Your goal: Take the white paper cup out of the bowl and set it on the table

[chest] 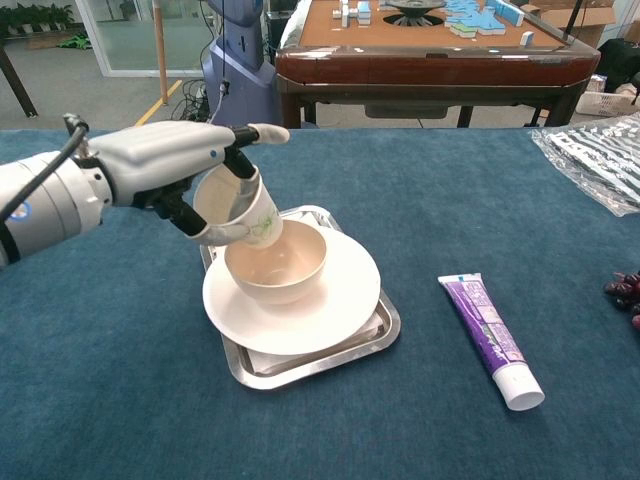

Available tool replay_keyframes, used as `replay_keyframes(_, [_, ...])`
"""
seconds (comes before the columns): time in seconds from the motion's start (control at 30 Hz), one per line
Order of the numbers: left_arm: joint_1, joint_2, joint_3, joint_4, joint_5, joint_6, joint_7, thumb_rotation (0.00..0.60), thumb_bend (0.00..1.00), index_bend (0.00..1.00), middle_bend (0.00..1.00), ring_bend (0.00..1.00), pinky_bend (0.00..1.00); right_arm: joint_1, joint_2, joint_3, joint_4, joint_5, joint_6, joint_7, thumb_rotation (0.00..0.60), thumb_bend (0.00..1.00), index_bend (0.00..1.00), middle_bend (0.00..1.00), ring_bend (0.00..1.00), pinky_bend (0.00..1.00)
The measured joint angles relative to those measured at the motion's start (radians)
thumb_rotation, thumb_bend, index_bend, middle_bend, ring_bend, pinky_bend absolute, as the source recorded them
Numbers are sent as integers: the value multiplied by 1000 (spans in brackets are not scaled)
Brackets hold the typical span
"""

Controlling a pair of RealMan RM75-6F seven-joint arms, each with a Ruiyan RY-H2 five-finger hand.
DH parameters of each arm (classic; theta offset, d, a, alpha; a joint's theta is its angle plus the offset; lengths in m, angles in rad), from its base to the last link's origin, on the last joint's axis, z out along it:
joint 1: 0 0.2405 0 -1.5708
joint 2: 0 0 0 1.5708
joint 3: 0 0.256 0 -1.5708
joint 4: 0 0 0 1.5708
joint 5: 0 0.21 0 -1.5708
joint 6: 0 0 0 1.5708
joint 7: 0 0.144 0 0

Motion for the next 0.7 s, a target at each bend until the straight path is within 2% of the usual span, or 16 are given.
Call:
replay_keyframes(0.27, [26, 124, -4, -107, -89, 42, 136, 600, 349, 653, 0, 0, 98, 3, -7, -1, 0, 5, -8, -17, 600, 174, 408, 382, 245, 342])
replay_keyframes(0.47, [33, 188, -5, -141, -247, 43, 212, 600, 348, 653, 0, 0, 99, 5, -12, -2, -1, 9, -14, -28, 600, 174, 408, 382, 245, 342])
replay_keyframes(0.7, [18, 213, 4, -114, -456, 16, 277, 600, 346, 652, 0, 0, 103, 6, -8, -1, -2, 15, -17, -25, 600, 174, 408, 382, 245, 342])
